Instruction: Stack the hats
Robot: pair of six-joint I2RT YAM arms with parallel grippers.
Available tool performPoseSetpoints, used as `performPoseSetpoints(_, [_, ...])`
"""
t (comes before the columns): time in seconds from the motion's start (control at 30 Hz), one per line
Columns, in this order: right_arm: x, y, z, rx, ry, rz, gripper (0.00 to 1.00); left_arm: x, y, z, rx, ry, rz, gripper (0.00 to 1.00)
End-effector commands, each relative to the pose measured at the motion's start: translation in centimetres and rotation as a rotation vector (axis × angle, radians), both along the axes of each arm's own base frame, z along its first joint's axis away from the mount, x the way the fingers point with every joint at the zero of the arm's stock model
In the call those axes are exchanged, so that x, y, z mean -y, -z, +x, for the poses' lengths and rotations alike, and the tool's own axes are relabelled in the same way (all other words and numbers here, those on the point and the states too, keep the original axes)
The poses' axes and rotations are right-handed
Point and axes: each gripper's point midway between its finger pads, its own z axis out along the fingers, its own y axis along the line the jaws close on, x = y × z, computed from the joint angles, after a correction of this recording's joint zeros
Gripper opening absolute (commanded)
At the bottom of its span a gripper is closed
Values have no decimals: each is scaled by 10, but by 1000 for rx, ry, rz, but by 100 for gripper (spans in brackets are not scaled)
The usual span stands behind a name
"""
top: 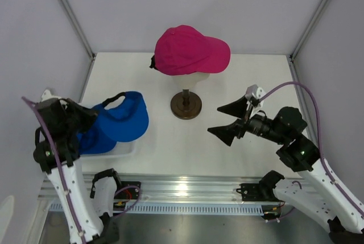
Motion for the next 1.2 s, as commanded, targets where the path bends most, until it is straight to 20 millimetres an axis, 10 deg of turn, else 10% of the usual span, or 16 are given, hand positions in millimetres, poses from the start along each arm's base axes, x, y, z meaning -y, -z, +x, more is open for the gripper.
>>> performPoseSetpoints(0.0, [-14,-26,1,370,3,-68,96,23,-22,-21,105,-134,-239,1])
performPoseSetpoints(0.23, [-89,-52,-32,784,-40,-172,95,10,-8,-55,-50,-358,-287,1])
performPoseSetpoints(0.5, [-187,-11,-71,1300,-73,-570,83,10,12,-63,-141,-414,-316,1])
performPoseSetpoints(1.17, [-262,6,-59,1550,-51,-646,73,15,20,-67,-154,-375,-305,1])
